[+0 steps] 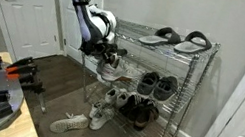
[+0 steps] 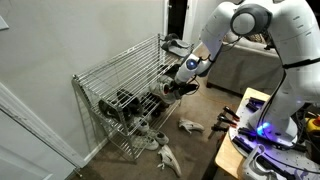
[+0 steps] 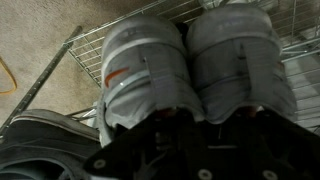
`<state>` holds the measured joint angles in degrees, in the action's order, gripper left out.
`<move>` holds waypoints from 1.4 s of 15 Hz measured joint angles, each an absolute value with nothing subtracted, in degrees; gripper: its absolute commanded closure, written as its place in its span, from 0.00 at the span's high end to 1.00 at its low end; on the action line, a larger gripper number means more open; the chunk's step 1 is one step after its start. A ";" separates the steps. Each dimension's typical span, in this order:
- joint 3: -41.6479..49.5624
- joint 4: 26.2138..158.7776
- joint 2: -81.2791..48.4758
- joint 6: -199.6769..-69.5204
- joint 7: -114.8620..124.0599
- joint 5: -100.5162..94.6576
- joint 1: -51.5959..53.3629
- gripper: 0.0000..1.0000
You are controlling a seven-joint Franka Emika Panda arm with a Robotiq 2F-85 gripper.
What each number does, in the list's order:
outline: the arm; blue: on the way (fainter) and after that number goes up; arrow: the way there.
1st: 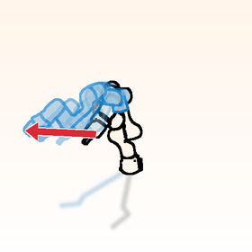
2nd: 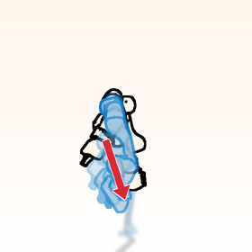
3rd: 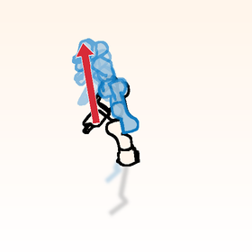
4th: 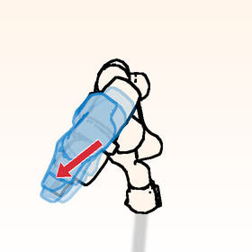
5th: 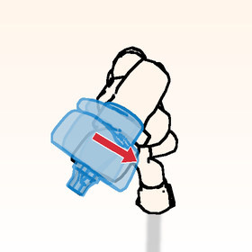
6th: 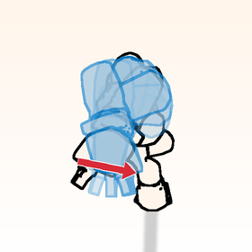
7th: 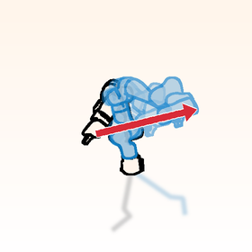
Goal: Remove the grey shoes from the middle rack and put them on the top rack
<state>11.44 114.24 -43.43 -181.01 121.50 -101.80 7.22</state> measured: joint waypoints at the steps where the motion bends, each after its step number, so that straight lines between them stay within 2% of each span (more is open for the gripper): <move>1: 11.62 115.90 -42.34 -180.96 121.51 -101.80 7.56 0.05; 14: 17.47 143.34 -22.32 -180.42 121.51 -101.63 16.08 0.05; 21: 20.07 152.39 -10.88 -176.07 121.51 -101.54 18.27 0.06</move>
